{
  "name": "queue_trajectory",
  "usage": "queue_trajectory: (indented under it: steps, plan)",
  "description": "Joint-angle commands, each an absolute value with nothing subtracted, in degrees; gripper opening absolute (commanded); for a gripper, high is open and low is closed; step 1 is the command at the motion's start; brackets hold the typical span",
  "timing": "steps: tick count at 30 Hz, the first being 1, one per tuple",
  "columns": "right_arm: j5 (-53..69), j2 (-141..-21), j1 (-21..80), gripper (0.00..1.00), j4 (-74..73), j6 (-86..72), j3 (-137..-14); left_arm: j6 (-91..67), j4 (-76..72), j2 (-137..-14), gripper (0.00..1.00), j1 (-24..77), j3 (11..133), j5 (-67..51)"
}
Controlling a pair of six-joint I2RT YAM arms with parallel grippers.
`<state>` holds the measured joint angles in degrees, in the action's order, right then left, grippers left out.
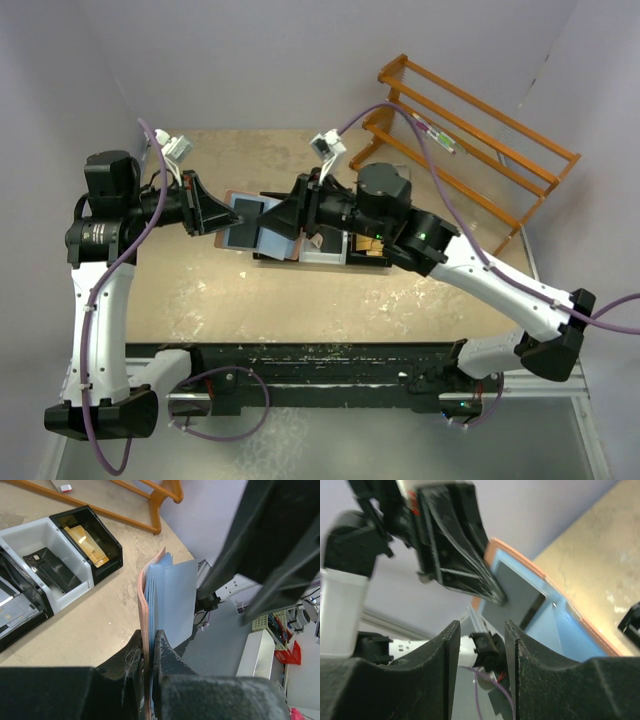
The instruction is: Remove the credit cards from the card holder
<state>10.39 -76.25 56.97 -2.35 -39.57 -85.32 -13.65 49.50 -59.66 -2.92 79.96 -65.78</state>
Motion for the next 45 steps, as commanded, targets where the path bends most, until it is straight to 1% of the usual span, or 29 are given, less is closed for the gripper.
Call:
queue_trajectory:
  steps: [1,17,23,33,36,39,42,45]
  plan:
    - [14.2,-76.0,57.0,0.42,0.2,-41.6,-84.3,-12.5,48.7,-59.2,0.00,-2.8,82.5,-67.9]
    - [8.9,-78.5,56.9,0.40,-1.5,-39.7,-81.9,-15.2,46.2,-59.3,0.00,-2.8,81.9,-70.2]
    - [8.6,-79.5,56.9,0.40,-0.4,-39.6,-81.8,-15.2,46.2,-59.3,0.00,-2.7,81.9,-70.6]
    - [15.1,-80.4,55.9,0.41,7.2,-43.3,-80.4,-18.1,44.5,-58.9,0.00,-2.8,81.7,-74.0]
    - [19.4,-79.2,54.4,0.40,13.1,-46.2,-77.1,-20.5,42.5,-58.6,0.00,-2.8,81.1,-76.6]
    - [23.6,-78.4,53.0,0.38,19.7,-49.8,-73.6,-26.3,36.8,-57.6,0.00,-2.7,79.2,-79.2]
    - [25.0,-78.6,52.7,0.32,22.2,-51.7,-72.7,-31.5,31.5,-56.5,0.00,-2.7,77.3,-80.5]
    - [26.7,-79.6,52.6,0.27,24.2,-53.0,-72.7,-32.3,30.4,-55.9,0.00,-2.8,76.3,-80.5]
